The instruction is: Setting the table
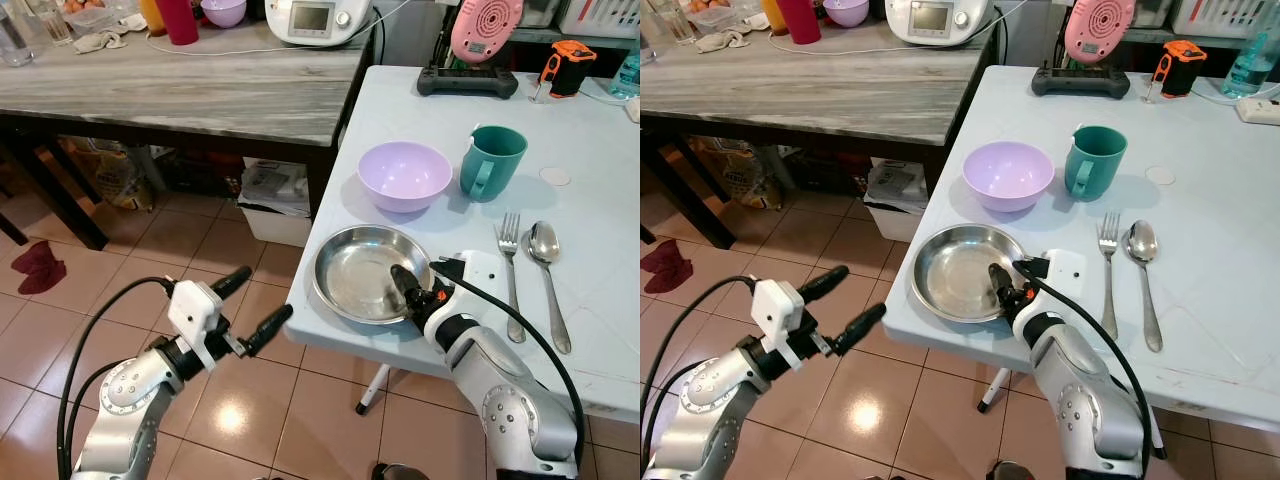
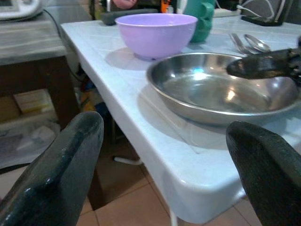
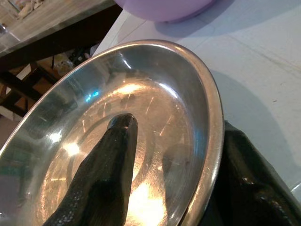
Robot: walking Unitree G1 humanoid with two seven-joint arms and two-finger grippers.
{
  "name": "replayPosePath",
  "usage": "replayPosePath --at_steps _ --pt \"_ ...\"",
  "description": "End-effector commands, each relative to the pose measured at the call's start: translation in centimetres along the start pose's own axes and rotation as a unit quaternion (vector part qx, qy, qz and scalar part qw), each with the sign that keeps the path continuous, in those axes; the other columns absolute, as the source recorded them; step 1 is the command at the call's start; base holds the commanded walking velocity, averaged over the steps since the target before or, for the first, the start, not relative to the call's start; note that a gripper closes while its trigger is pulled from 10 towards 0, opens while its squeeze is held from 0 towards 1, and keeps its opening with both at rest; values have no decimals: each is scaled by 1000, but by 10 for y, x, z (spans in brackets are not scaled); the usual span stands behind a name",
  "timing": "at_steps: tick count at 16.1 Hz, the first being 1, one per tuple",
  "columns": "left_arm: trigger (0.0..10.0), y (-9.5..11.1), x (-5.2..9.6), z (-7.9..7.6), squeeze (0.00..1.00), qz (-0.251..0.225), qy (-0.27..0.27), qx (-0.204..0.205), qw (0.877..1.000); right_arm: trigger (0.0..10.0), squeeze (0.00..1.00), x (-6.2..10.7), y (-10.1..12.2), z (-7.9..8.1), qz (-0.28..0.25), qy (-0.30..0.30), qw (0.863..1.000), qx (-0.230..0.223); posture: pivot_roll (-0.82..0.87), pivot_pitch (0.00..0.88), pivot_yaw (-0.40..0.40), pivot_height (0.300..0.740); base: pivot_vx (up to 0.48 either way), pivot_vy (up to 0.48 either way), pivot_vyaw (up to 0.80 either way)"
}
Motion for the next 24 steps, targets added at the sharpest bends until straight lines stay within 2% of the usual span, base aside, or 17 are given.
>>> replayPosePath --at_steps 1,2,3,4,8,14,20,24 --pt "10000 0 3 -2 0 6 -8 -5 1000 10000 0 -1 -7 8 21 14 1000 -9 -167 125 61 740 0 0 0" --pt "10000 0 3 -2 0 6 -9 -5 1000 9333 0 -2 -8 9 23 18 1000 -8 -167 124 63 740 0 0 0" --pt "10000 1 3 -2 0 6 -11 -4 1000 3569 0 -2 -10 13 30 23 999 -22 -165 125 63 740 0 0 0" --pt "10000 2 2 -2 0 6 -11 -4 1000 0 0 -2 -11 13 36 23 999 -18 -164 127 62 740 0 0 0" --pt "10000 3 1 -5 0 6 -17 -1 1000 0 0 -1 -23 7 70 8 997 -10 -162 129 64 740 0 0 0" --pt "10000 9 -2 -9 0 4 -25 1 1000 0 0 0 -30 -2 91 -15 996 -5 -163 128 65 740 0 0 0" --pt "10000 14 -3 -12 0 1 -30 0 1000 0 0 -1 -31 -5 95 -31 994 -33 -160 124 69 740 0 0 0" --pt "10000 16 -4 -13 0 -1 -32 -1 1000 0 0 -1 -32 -14 94 -52 993 -53 -161 123 71 740 0 0 0"
Point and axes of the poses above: a point about 5 cm out from each wrist's last joint towards the gripper, its own x axis pointing back from the gripper into the wrist, its own y axis along the axis of the wrist's last joint, z = x × y, the point moved 6 cm from there along -x, pointing out of the wrist towards the gripper, and after that the axes turned 3 degrees about -x, right-handed, at the moved point
